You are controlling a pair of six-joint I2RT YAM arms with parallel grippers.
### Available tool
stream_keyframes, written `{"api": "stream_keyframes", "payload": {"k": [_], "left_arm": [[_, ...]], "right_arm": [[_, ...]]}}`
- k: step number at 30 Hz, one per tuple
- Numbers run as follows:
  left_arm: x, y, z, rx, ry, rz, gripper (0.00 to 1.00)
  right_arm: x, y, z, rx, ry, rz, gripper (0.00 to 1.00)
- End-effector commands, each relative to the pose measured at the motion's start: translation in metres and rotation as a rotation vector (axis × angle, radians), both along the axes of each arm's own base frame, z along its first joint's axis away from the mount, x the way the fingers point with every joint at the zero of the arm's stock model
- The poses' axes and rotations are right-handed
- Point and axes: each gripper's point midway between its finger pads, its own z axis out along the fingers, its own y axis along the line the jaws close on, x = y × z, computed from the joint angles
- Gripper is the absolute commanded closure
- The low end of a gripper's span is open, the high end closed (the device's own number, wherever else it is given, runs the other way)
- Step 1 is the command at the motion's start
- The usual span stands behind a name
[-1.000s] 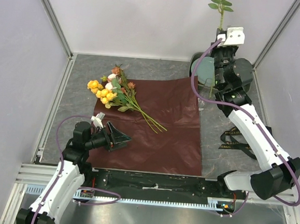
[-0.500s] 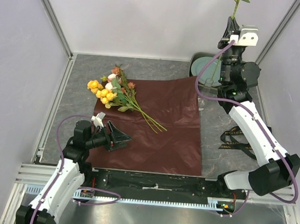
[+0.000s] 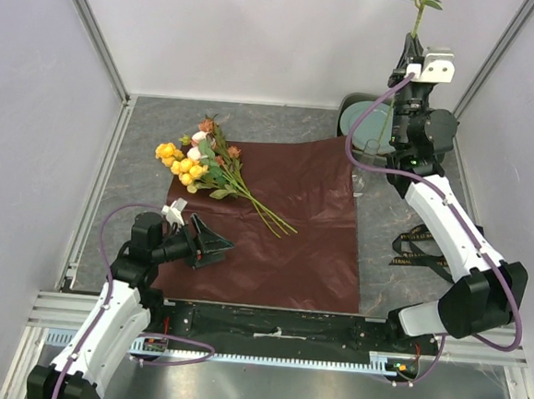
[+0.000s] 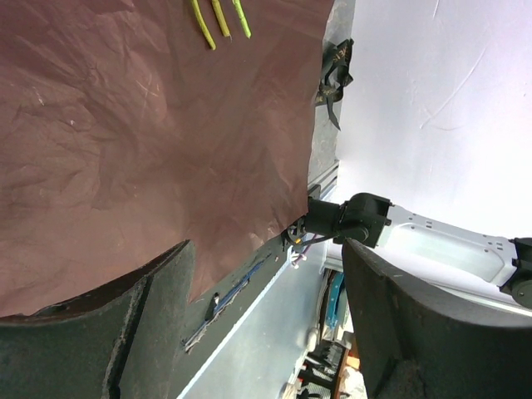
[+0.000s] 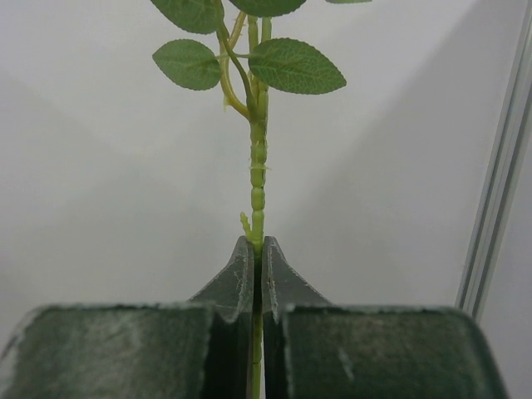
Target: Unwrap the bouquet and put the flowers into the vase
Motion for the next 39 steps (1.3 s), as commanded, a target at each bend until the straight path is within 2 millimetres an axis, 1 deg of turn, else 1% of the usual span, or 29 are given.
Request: {"api": "stream_keyframes", "payload": {"k": [1,6,7,9,15,18,21,23,24,26,27,30,32,34,35,36,38,39], "left_arm": [[0.004,-0.001,0.014,0.009,-0.056,-0.017,0.22],[0.006,0.0,0.014,0.014,-0.054,-0.009,0.22],[0.006,0.0,0.014,0.016,-0.052,-0.008,0.22],[0.007,0.0,0.013,0.017,-0.049,-0.007,0.22],[0.006,0.0,0.01,0.023,-0.039,-0.008,0.22],[0.007,0.0,0.01,0.024,-0.043,-0.011,0.22],[0.007,0.0,0.01,0.026,-0.041,-0.01,0.22],[0.007,0.0,0.008,0.028,-0.037,-0.014,0.22],[0.007,0.0,0.009,0.028,-0.038,-0.014,0.22],[0.007,0.0,0.008,0.03,-0.035,-0.014,0.22],[0.008,0.0,0.009,0.03,-0.038,-0.014,0.22],[0.009,0.0,0.01,0.03,-0.04,-0.01,0.22],[0.008,0.0,0.01,0.027,-0.04,-0.016,0.22],[0.008,0.0,0.01,0.026,-0.039,-0.017,0.22],[0.008,0.0,0.01,0.026,-0.039,-0.017,0.22],[0.007,0.0,0.01,0.025,-0.037,-0.016,0.22],[0.007,0.0,0.009,0.025,-0.039,-0.014,0.22],[0.007,0.0,0.01,0.024,-0.039,-0.016,0.22]], "right_arm": [[-0.001,0.0,0.007,0.023,-0.061,0.034,1.0],[0.006,0.002,0.003,0.025,-0.06,0.046,1.0],[0.009,0.001,-0.001,0.025,-0.054,0.043,1.0],[0.009,0.003,-0.002,0.022,-0.052,0.05,1.0],[0.012,0.004,-0.019,0.016,-0.042,0.057,1.0],[0.009,0.003,-0.026,0.021,-0.046,0.056,1.0],[0.009,0.003,-0.04,0.023,-0.034,0.058,1.0],[0.007,0.0,-0.043,0.035,-0.041,0.051,1.0],[0.008,-0.001,-0.051,0.04,-0.026,0.047,1.0],[0.007,-0.005,-0.057,0.062,-0.029,0.035,1.0],[0.007,-0.006,-0.065,0.073,-0.023,0.035,1.0],[0.006,-0.01,-0.079,0.09,-0.011,0.026,1.0],[0.008,-0.01,-0.092,0.094,0.01,0.019,1.0],[0.01,-0.012,-0.099,0.097,0.025,0.014,1.0],[0.012,-0.012,-0.108,0.097,0.042,0.01,1.0],[0.012,-0.013,-0.11,0.103,0.04,0.009,1.0],[0.015,-0.017,-0.123,0.119,0.056,-0.003,1.0],[0.015,-0.018,-0.125,0.123,0.054,-0.008,1.0]]}}
